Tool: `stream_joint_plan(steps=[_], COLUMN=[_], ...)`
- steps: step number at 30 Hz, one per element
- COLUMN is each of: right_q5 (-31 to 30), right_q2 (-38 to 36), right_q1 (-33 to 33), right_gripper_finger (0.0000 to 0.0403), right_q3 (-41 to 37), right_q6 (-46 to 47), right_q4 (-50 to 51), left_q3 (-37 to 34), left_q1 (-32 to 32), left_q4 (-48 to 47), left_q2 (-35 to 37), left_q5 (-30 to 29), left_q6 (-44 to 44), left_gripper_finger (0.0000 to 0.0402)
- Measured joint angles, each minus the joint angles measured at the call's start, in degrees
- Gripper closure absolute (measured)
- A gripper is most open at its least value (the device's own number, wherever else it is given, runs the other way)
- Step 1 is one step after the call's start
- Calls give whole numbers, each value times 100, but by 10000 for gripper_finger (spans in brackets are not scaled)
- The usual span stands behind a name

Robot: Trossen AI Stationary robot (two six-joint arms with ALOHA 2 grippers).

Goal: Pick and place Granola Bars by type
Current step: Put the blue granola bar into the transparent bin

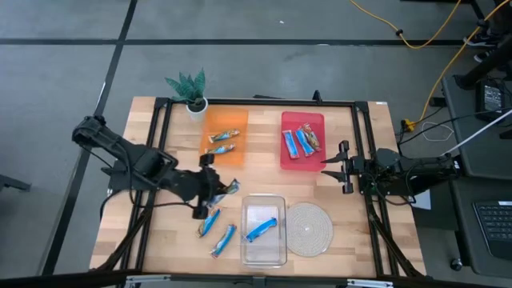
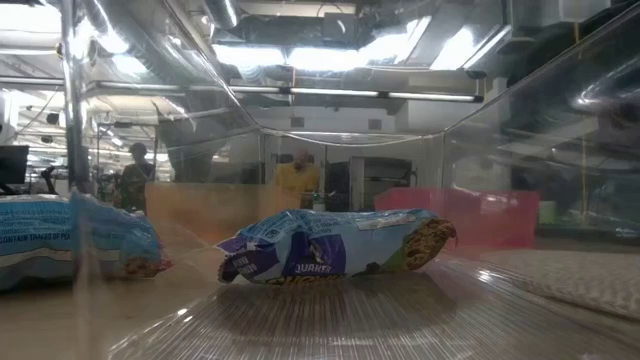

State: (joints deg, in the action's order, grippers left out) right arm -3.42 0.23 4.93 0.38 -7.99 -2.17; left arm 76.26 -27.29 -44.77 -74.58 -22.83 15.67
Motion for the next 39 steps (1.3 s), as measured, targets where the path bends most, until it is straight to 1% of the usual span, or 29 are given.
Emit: stream_joint_plan(steps=[5,9,16,24,35,39], right_q5=[2,2,1,0,2,2], right_q2=[0,0,0,0,2,2], right_q1=[0,1,1,2,0,2], right_gripper_finger=[247,247,247,247,247,247], right_q3=[0,1,0,0,0,0], right_q6=[-2,0,0,-1,0,-1], right_q4=[2,0,0,0,0,0], left_q3=[555,861,934,934,934,934], left_q1=[310,520,757,833,914,993], left_q4=[7,49,509,1060,1521,1538], left_q2=[-584,-1050,-1751,-2553,-3181,-3370], left_q5=[342,632,1375,2040,2286,2319], left_q6=[-356,-575,-817,-1096,-1343,-1377], left_gripper_finger=[365,362,363,360,359,359])
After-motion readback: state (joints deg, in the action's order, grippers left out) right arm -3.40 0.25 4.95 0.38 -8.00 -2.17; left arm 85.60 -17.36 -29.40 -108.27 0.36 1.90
